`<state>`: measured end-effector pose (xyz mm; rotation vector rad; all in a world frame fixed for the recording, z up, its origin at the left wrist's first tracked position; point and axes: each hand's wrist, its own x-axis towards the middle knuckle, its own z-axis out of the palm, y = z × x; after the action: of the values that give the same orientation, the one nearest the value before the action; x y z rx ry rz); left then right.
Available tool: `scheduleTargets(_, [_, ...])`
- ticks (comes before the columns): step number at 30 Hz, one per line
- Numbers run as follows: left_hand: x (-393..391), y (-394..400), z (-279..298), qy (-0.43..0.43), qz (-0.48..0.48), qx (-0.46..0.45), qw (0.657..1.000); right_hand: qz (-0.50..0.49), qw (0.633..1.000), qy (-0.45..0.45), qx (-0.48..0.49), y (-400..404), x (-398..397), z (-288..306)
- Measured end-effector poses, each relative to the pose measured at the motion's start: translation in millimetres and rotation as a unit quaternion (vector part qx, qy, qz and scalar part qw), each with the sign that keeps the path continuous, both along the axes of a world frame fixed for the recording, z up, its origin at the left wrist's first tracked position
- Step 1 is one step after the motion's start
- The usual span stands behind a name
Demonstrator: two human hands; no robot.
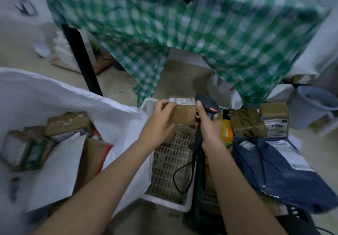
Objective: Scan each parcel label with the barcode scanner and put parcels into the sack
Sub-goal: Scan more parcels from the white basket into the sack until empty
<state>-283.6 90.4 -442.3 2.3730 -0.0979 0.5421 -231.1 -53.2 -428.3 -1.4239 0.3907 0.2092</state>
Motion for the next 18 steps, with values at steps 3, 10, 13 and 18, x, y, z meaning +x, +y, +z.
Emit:
scheduleTargets(3, [-36,12,16,0.01,-0.016,0.013,1.0,0.044,0.999,-0.005,0.025,4,-32,17])
scheduleTargets(10, [-109,44,49,0.106,0.082,-0.463,0.876,0.145,0.988,-0.057,-0.002,13,-83,31])
scheduleTargets(13, [-129,70,55,0.159,0.113,-0.493,0.848,0.223,0.971,-0.084,-0.027,15,-97,34])
scheduleTargets(18, [-157,95,54,0.226,0.079,-0.445,0.863,0.292,0.949,-0.113,-0.033,27,-109,38])
